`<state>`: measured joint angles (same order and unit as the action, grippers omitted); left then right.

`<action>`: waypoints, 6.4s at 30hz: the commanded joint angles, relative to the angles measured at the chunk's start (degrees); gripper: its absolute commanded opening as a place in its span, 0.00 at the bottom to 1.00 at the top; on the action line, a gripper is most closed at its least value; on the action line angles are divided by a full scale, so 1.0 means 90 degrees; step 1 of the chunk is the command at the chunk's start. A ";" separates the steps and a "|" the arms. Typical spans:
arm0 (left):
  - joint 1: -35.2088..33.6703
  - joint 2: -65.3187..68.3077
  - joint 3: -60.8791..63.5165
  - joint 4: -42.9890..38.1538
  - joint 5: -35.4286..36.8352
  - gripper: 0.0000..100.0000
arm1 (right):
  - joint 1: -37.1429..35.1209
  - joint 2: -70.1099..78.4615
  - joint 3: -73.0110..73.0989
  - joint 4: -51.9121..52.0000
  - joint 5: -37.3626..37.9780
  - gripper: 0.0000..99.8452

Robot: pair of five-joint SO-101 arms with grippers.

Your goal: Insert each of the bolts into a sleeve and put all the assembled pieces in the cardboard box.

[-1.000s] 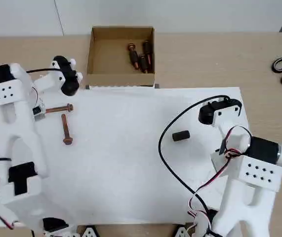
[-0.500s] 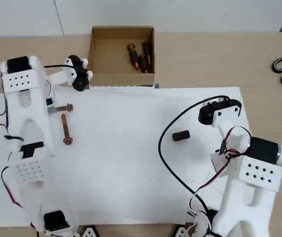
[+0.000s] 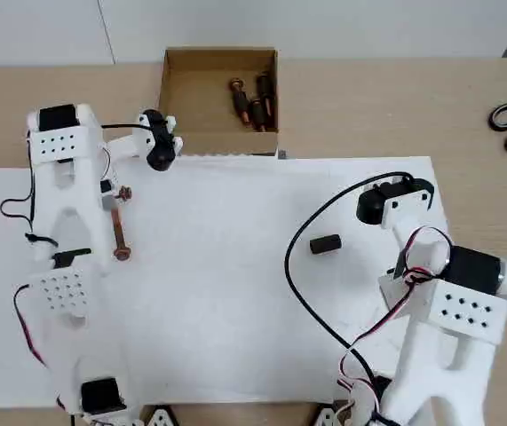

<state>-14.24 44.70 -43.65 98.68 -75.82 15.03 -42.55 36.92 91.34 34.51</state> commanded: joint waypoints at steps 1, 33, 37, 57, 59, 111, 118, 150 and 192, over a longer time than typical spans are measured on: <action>0.0020 0.0147 -0.0620 -0.0039 -0.0791 0.12 | 0.0054 -0.0093 -0.0029 -0.0034 -0.0049 0.01; 0.0205 0.1309 -0.2681 0.0195 0.0029 0.00 | 0.0044 -0.0151 -0.0088 -0.0024 -0.0049 0.01; 0.0215 0.0781 -0.2330 0.0195 0.0029 0.00 | 0.0044 -0.0151 -0.0088 -0.0024 -0.0049 0.01; 0.0908 -0.5880 0.2222 0.0195 0.3614 0.00 | -0.0405 -0.0523 -0.1006 0.0503 -0.0576 0.01; 0.1006 -0.6398 0.2545 0.0195 0.4132 0.00 | -0.0415 -0.0796 -0.1006 0.0493 -0.0625 0.01; 0.2706 -1.6479 1.3309 -0.5763 1.2337 0.00 | -0.6374 -0.6803 0.5812 -0.5270 -0.3243 0.00; 0.3302 -1.6498 1.3729 -0.6261 1.2347 0.00 | -0.6735 -0.6803 0.6252 -0.5905 -0.3233 0.00; 0.4308 -1.6479 1.4061 -0.6320 1.2337 0.00 | -0.6354 -0.6813 0.6408 -0.6198 -0.3233 0.00; 0.4806 -1.6488 1.4168 -0.4415 1.1683 0.00 | -0.6569 -0.6813 0.5851 -0.6188 -0.3233 0.00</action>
<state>28.84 -103.69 84.53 56.84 30.02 -44.13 -102.77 94.86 37.54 5.58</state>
